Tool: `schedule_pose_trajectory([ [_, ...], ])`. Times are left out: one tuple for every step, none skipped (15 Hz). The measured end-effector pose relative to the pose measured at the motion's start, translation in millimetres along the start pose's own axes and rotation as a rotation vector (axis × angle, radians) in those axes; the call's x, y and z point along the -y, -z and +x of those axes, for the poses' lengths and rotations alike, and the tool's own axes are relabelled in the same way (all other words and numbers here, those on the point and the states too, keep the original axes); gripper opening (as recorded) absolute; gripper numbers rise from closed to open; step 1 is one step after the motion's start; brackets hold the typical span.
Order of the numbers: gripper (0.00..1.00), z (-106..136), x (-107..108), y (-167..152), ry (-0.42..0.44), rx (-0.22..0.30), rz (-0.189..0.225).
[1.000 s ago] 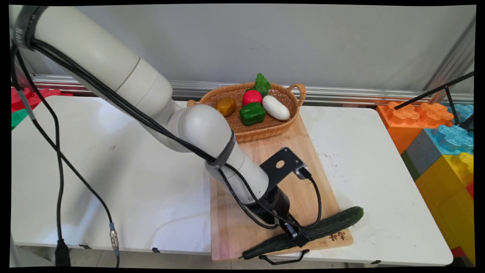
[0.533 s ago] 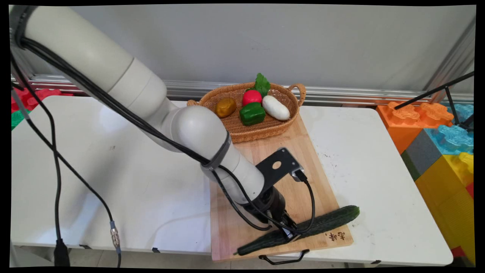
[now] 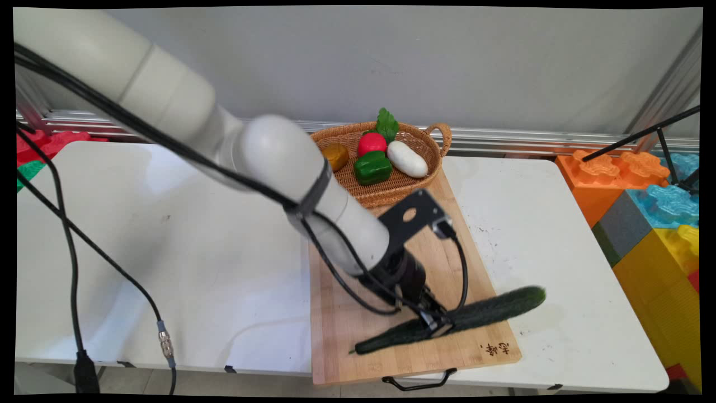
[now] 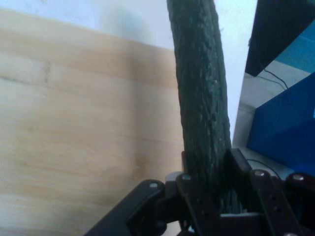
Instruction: Place the picked object in the vegetable basket
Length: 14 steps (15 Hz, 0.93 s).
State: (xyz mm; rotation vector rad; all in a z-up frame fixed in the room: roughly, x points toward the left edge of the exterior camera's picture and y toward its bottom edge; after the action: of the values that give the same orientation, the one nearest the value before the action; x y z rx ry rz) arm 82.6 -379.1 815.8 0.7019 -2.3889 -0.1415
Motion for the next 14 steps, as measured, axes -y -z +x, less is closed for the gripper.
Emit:
schedule_pose_trajectory([
  [0.00,7,4,7,-0.020,-0.006,0.004],
  [0.00,16,13,17,-0.051,-0.013,0.016],
  [0.00,22,21,23,-0.074,-0.018,0.029],
  [0.00,32,37,34,-0.106,-0.026,0.056],
  [0.00,41,53,43,-0.132,-0.034,0.084],
  [0.00,48,68,51,-0.156,-0.040,0.110],
  [0.00,56,86,60,-0.184,-0.047,0.141],
  [0.00,63,101,67,-0.207,-0.053,0.166],
  [0.00,67,112,72,-0.223,-0.056,0.183],
  [0.00,75,129,79,-0.247,-0.060,0.210],
  [0.00,79,142,84,-0.265,-0.060,0.230],
  [0.00,82,151,88,-0.275,-0.058,0.242],
  [0.00,84,164,92,-0.287,-0.054,0.257],
  [0.00,86,178,97,-0.299,-0.049,0.270],
])
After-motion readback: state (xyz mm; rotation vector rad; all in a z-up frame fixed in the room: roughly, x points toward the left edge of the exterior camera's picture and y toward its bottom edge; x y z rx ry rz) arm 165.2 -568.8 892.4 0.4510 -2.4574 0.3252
